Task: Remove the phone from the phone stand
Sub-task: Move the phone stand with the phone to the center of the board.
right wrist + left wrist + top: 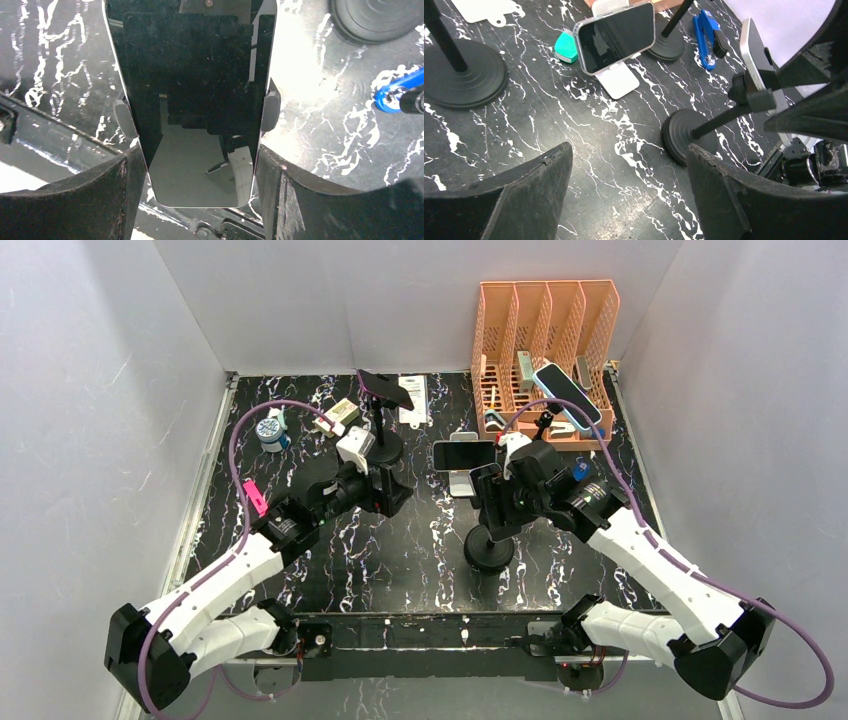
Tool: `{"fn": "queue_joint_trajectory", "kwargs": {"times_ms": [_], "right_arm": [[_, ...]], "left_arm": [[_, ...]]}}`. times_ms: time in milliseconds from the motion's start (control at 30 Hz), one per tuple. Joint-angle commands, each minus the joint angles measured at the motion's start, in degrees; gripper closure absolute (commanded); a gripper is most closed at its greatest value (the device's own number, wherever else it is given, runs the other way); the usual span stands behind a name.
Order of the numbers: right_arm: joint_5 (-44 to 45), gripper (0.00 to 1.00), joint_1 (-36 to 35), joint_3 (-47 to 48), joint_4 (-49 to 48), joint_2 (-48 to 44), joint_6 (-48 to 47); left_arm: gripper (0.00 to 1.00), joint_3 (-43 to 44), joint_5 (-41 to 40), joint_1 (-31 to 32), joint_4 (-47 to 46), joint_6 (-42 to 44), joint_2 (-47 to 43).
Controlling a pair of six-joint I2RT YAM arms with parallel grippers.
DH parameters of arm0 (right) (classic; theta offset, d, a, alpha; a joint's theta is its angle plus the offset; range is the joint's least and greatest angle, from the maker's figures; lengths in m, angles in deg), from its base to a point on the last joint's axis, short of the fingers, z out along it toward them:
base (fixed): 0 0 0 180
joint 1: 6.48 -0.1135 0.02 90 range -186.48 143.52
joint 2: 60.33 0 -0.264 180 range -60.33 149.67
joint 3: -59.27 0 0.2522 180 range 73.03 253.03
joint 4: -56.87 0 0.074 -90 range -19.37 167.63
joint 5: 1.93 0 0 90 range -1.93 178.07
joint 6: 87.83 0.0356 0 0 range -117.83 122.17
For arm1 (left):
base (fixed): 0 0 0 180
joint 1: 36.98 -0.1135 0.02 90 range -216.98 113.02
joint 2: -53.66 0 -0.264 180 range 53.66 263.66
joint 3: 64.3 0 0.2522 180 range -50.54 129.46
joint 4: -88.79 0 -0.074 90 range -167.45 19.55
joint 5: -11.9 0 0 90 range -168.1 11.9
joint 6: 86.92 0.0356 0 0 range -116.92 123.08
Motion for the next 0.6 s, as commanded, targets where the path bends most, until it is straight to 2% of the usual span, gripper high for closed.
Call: {"fn": "queue_joint_trajectory", "kwargs": {"times_ms": [0, 267, 567], "right_arm": [[-2.3, 0.45, -2.9, 6.3, -5.7, -1.1, 0.6], [0.2, 0.49, -7.5, 6.2, -12.0, -0.5, 0.4], [10.3, 0.49, -16.3, 4.3, -20.1, 2.8, -0.2]], "left_arm": [[0.2, -0.3, -4.1, -0.2, 0.3, 0.8, -2.4], [0.2, -1.0, -6.9, -0.2, 0.4, 0.4, -4.1], [0.2, -2.9, -13.8, -0.1, -0.6, 0.0, -8.3]]}}
